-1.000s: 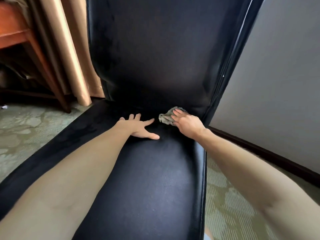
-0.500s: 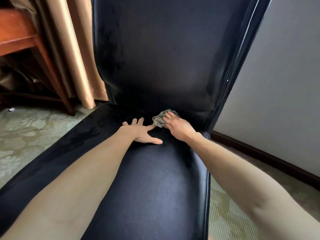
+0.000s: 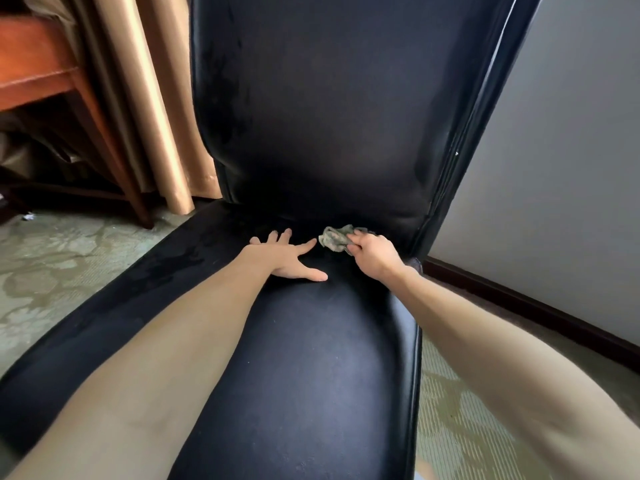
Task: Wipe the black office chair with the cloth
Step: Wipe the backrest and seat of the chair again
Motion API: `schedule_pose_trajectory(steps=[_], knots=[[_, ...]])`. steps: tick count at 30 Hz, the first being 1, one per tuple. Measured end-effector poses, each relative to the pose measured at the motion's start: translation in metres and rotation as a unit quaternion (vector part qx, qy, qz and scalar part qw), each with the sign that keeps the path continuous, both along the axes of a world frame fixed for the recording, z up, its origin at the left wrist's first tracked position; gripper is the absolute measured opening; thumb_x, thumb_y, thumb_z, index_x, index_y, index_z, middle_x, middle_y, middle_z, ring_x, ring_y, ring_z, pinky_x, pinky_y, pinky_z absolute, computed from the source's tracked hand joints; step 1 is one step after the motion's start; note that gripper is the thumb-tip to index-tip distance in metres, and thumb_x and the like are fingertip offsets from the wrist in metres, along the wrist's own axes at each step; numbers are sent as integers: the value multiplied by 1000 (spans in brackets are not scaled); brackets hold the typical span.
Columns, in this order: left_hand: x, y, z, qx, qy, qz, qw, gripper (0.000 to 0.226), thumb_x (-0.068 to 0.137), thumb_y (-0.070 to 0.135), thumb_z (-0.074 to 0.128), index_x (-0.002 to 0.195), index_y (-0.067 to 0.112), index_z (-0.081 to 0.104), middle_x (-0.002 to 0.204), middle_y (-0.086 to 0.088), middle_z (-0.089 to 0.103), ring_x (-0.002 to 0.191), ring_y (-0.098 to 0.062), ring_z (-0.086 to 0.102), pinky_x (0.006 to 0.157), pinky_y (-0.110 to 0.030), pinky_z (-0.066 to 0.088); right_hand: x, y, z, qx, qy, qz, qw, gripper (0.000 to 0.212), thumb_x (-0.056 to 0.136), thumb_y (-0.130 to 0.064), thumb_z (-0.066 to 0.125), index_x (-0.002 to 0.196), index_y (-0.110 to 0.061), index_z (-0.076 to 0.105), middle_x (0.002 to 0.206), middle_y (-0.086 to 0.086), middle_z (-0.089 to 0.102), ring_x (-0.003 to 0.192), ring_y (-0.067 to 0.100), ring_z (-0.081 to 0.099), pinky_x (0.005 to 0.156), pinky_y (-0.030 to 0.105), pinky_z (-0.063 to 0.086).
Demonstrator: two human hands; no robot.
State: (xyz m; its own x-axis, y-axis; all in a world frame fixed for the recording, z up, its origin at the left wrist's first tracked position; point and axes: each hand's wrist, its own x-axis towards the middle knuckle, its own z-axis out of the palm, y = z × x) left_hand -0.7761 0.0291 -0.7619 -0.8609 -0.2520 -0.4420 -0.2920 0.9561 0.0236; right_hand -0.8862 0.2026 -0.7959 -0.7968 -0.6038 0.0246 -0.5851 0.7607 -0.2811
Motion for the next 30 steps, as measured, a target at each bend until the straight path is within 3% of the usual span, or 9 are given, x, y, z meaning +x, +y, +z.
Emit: schedule_pose_trajectory(steps=[6,11,16,20,28,30], knots=[[-2,0,-4,11,-2,7,1000,98,74,88,38,151,45,-5,162,-3,-16,148,-30,-14,114,-60,1,0,-25,2,13,-33,14,999,47,104,-31,34,149,-20,33,157,-1,27,145,20,25,117,31,18],[-3,2,-2,-4,-1,-5,1000,99,73,89,38,151,47,-7,163,-5,-11,149,-33,-8,113,-60,7,-4,20,0,59,12,-30,998,45,100,-39,35,145,-32,39,149,-3,43,132,28,44,108,38,36],[7,-42,8,-16,5,40,999,104,66,92,45,149,52,-3,163,-4,-10,148,-33,-11,113,-62,6,-1,25,0,55,24,-41,997,40,99,-34,38,136,-28,50,139,2,54,121,33,52,101,41,43],[18,-62,4,35,-14,66,997,102,65,90,49,147,58,-3,162,-3,-16,147,-34,-16,113,-63,2,-3,3,3,31,-15,-35,999,40,98,-32,40,137,-29,51,141,3,53,125,32,50,104,39,40],[21,-64,0,14,6,46,999,101,66,91,46,147,56,-3,163,-1,-13,148,-34,-12,111,-66,6,0,-96,5,-4,-53,41,998,44,102,-29,37,146,-23,39,154,-3,35,141,22,32,115,34,24],[22,-65,-5,23,20,49,998,101,68,89,47,149,53,-2,163,-2,-13,148,-34,-14,111,-69,3,2,-121,4,-7,-48,48,998,44,102,-29,38,146,-23,40,153,-1,36,140,23,34,114,35,28]])
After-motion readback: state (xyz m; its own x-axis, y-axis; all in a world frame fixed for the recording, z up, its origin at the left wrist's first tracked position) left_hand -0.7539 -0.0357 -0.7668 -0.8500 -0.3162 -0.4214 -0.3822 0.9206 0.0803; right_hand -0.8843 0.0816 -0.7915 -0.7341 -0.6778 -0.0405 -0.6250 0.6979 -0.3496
